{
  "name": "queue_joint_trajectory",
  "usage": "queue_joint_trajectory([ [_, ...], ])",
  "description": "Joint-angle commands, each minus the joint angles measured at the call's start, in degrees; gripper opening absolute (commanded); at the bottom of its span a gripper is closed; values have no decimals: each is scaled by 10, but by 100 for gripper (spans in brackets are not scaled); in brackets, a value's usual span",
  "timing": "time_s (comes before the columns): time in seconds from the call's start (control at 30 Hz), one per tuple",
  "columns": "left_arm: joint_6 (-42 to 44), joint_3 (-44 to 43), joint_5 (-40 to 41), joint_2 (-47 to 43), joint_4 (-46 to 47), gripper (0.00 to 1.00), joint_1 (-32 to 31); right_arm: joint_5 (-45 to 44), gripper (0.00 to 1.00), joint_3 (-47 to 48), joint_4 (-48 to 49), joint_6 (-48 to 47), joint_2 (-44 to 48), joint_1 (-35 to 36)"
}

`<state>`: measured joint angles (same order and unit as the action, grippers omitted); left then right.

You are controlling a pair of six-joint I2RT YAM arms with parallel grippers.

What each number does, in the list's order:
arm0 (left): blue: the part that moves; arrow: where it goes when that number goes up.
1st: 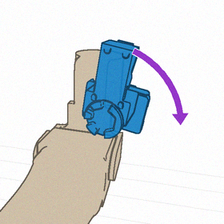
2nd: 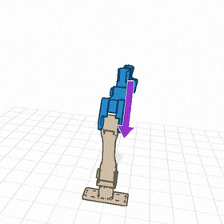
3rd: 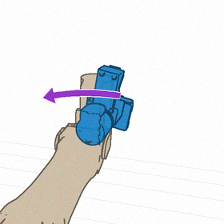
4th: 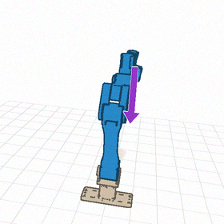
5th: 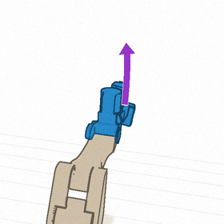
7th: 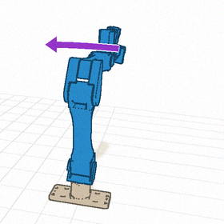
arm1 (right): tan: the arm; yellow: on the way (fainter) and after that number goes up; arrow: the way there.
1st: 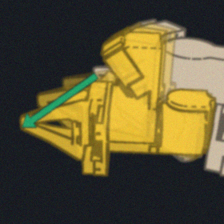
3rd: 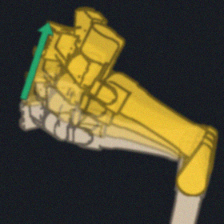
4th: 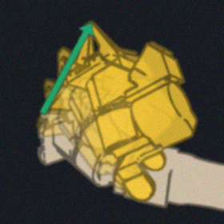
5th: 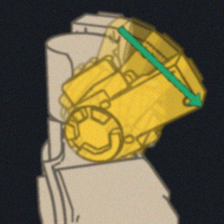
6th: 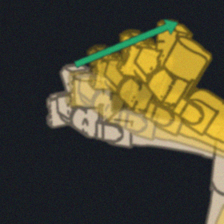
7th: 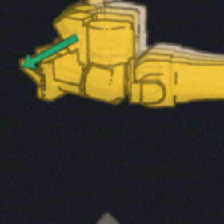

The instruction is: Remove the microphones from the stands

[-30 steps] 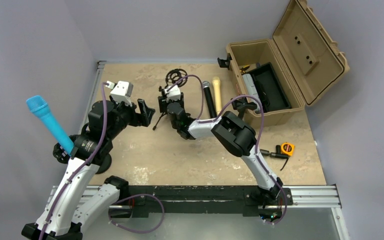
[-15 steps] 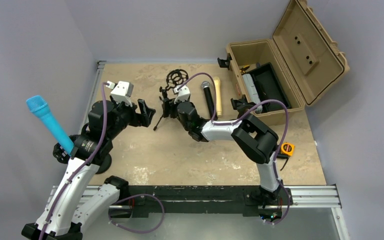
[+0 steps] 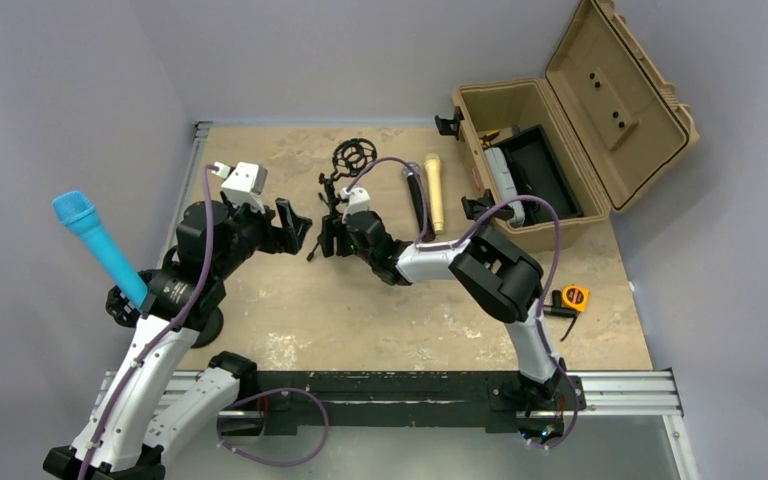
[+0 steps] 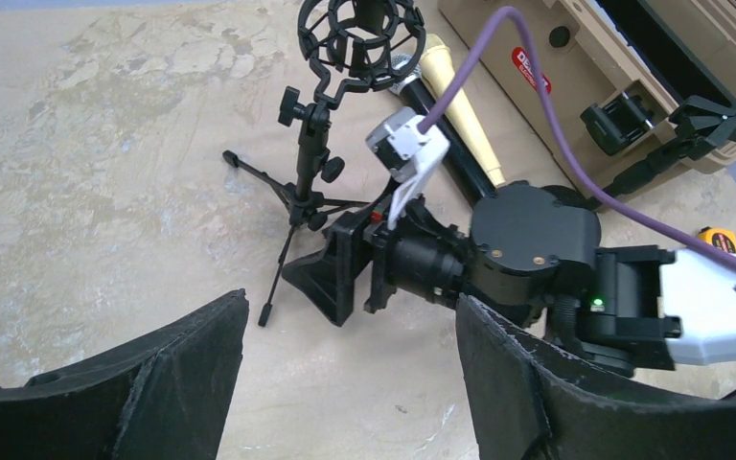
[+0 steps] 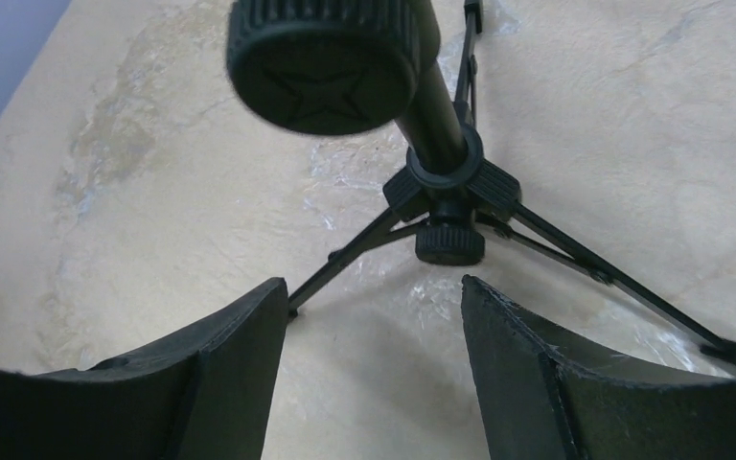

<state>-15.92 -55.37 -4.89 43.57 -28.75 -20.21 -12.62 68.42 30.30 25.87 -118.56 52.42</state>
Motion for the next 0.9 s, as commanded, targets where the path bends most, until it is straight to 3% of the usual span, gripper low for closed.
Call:
queue_joint_trajectory([
  [0.0, -7, 2, -7, -7, 21, 77, 4, 2, 65, 70, -17, 32, -43, -4],
  [0.2, -7, 3, -4, -10, 21, 77, 4, -63, 63, 136, -25, 62, -86, -14],
  [0.57, -7, 2, -2, -7, 21, 77, 4, -69, 57, 268, -38, 27, -176, -52],
  [0.7, -4, 3, 1, -4, 21, 77, 4, -65, 62, 277, -36, 6, -174, -55],
  [0.87, 3, 9, 0, -5, 29, 77, 4, -44, 72, 194, 5, -5, -113, -53],
])
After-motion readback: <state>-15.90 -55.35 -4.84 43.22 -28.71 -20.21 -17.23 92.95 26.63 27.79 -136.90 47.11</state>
